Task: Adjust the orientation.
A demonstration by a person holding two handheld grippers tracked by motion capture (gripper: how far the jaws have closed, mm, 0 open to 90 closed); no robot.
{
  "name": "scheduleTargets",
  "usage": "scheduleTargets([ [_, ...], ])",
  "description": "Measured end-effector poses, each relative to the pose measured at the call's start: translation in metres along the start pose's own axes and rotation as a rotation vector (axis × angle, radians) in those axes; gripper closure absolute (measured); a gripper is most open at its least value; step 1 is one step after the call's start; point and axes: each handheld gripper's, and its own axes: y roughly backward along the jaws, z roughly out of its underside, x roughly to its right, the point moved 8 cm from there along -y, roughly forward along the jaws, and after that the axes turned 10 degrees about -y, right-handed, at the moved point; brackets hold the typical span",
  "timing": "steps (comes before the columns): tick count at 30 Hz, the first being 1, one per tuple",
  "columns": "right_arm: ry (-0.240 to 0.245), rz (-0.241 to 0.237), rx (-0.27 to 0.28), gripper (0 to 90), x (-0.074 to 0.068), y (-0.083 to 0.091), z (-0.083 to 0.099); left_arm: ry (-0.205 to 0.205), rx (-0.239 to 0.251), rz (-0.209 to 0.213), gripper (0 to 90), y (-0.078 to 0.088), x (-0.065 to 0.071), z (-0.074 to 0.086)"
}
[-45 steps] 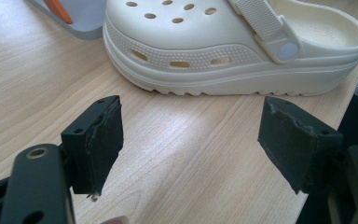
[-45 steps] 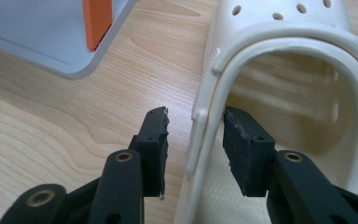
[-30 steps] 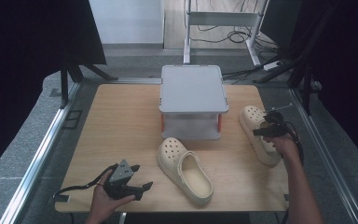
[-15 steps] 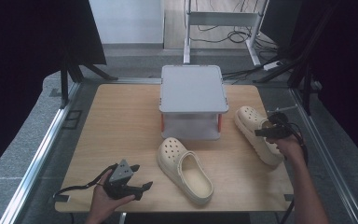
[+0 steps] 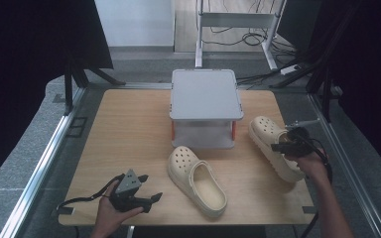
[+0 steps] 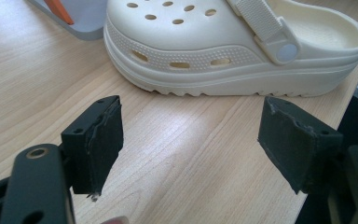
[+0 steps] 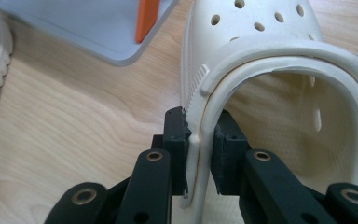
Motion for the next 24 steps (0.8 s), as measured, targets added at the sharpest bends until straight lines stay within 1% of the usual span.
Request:
scheduleTargets([
  [3, 0.016, -0.007, 0.012, 78.4, -0.007, 0.005, 0.003, 0.000, -0.001, -0.001, 22.5, 0.000, 0.000, 0.000],
  [6, 0.037, -0.023, 0.025, 78.3, -0.017, 0.012, 0.007, 0.001, -0.002, 0.002, 22.5, -0.001, 0.000, 0.000],
  [7, 0.037, -0.023, 0.025, 78.3, -0.017, 0.012, 0.007, 0.000, -0.003, 0.002, 22.5, -0.001, 0.000, 0.000],
  [8, 0.045, -0.024, 0.027, 78.3, -0.021, 0.015, 0.009, 0.001, -0.002, 0.002, 22.5, -0.001, 0.001, 0.000],
  [10, 0.050, -0.025, 0.029, 78.4, -0.023, 0.015, 0.009, 0.000, -0.001, 0.002, 22.5, 0.000, 0.000, 0.000],
  [12, 0.055, -0.036, 0.037, 78.3, -0.028, 0.018, 0.010, 0.000, 0.000, -0.001, 22.5, 0.000, 0.000, 0.000],
  [13, 0.055, -0.036, 0.037, 78.3, -0.028, 0.018, 0.010, 0.000, 0.000, -0.002, 22.5, 0.001, 0.000, 0.000],
  [14, 0.063, -0.048, 0.039, 78.3, -0.034, 0.020, 0.012, 0.000, -0.001, -0.001, 22.5, 0.000, 0.000, 0.000],
  [15, 0.063, -0.048, 0.039, 78.3, -0.034, 0.020, 0.012, 0.000, -0.001, -0.001, 22.5, 0.000, 0.000, 0.000],
  [16, 0.075, -0.052, 0.038, 78.4, -0.041, 0.021, 0.013, 0.001, -0.002, 0.002, 22.5, -0.001, 0.000, 0.000],
  [17, 0.075, -0.052, 0.038, 78.4, -0.041, 0.021, 0.013, 0.001, -0.002, 0.002, 22.5, -0.001, 0.000, 0.000],
  [18, 0.087, -0.057, 0.041, 78.3, -0.047, 0.022, 0.014, 0.001, -0.002, 0.004, 22.5, -0.001, 0.001, 0.000],
  [19, 0.087, -0.057, 0.041, 78.3, -0.047, 0.022, 0.014, 0.001, -0.002, 0.004, 22.5, -0.001, 0.001, 0.000],
  [20, 0.099, -0.069, 0.042, 78.3, -0.054, 0.023, 0.016, 0.001, -0.001, 0.004, 22.5, -0.001, 0.001, 0.000],
  [21, 0.099, -0.069, 0.042, 78.3, -0.054, 0.023, 0.016, 0.001, -0.001, 0.004, 22.5, -0.001, 0.001, 0.000],
  [22, 0.115, -0.085, 0.042, 78.3, -0.062, 0.024, 0.018, 0.001, 0.001, 0.004, 22.5, 0.000, 0.000, 0.000],
  [23, 0.115, -0.085, 0.042, 78.3, -0.062, 0.024, 0.018, 0.001, 0.002, 0.003, 22.5, 0.000, 0.000, 0.000],
  [24, 0.119, -0.087, 0.042, 78.3, -0.065, 0.023, 0.019, 0.001, 0.002, 0.002, 22.5, 0.000, 0.000, 0.000],
])
